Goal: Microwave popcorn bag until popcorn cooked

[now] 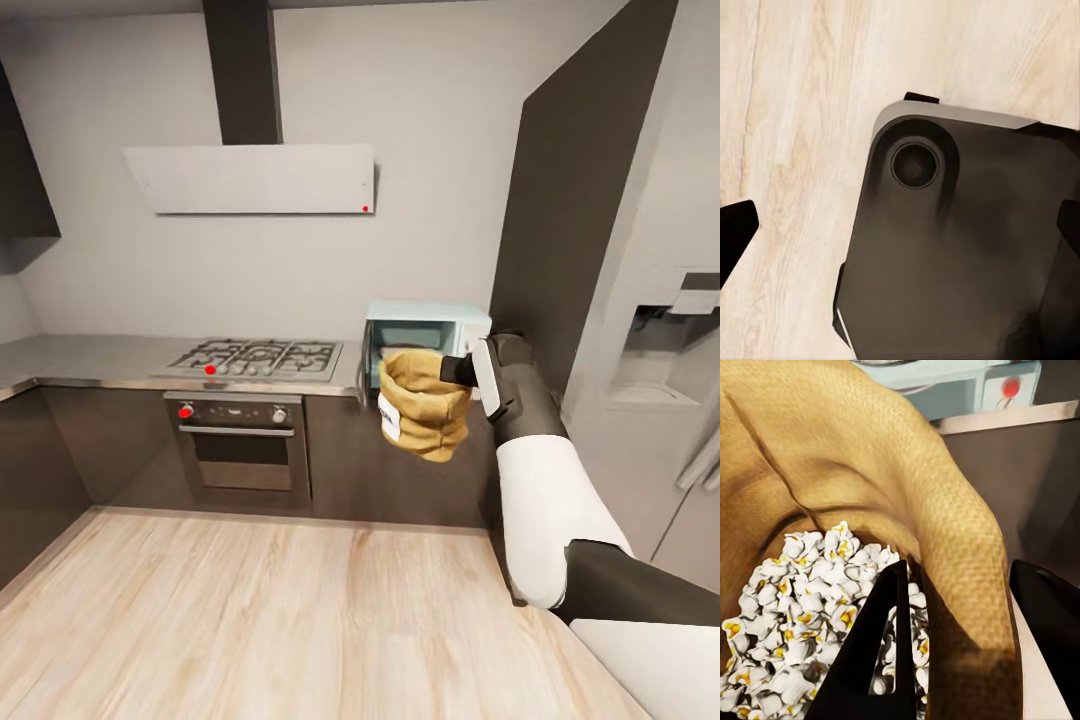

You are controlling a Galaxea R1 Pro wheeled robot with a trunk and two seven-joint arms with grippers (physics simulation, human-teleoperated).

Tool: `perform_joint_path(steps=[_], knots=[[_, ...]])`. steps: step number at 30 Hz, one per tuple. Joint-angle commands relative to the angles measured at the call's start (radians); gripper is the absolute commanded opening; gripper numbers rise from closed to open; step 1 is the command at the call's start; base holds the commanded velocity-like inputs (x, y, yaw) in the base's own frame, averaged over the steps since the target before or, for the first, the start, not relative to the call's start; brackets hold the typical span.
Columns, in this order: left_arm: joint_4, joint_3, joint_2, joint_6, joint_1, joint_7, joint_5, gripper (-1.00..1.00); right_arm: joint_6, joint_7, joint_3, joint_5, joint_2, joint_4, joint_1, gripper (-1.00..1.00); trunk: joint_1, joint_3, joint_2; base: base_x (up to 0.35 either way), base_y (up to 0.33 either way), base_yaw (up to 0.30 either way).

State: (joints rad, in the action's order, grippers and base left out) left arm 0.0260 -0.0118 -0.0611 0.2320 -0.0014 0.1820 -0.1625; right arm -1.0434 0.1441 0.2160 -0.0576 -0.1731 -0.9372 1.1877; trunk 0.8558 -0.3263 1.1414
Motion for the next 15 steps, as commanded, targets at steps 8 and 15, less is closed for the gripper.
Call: perform_joint_path(steps=[8,15], knots=[[0.002,0.0,0.0,0.004,0.0,0.002,-0.006,1.0,-0.004,0.005,0.001,-0.013,-0.001,-0.002,0.002,-1.0,0.001,-0.001,0.001,0.116,0.105,0.0],[0.001,0.0,0.0,0.004,0.0,0.002,-0.006,1.0,-0.004,0.001,0.007,-0.019,0.006,-0.003,0.001,-1.0,0.001,-0.001,0.001,0.001,0.001,0.0]])
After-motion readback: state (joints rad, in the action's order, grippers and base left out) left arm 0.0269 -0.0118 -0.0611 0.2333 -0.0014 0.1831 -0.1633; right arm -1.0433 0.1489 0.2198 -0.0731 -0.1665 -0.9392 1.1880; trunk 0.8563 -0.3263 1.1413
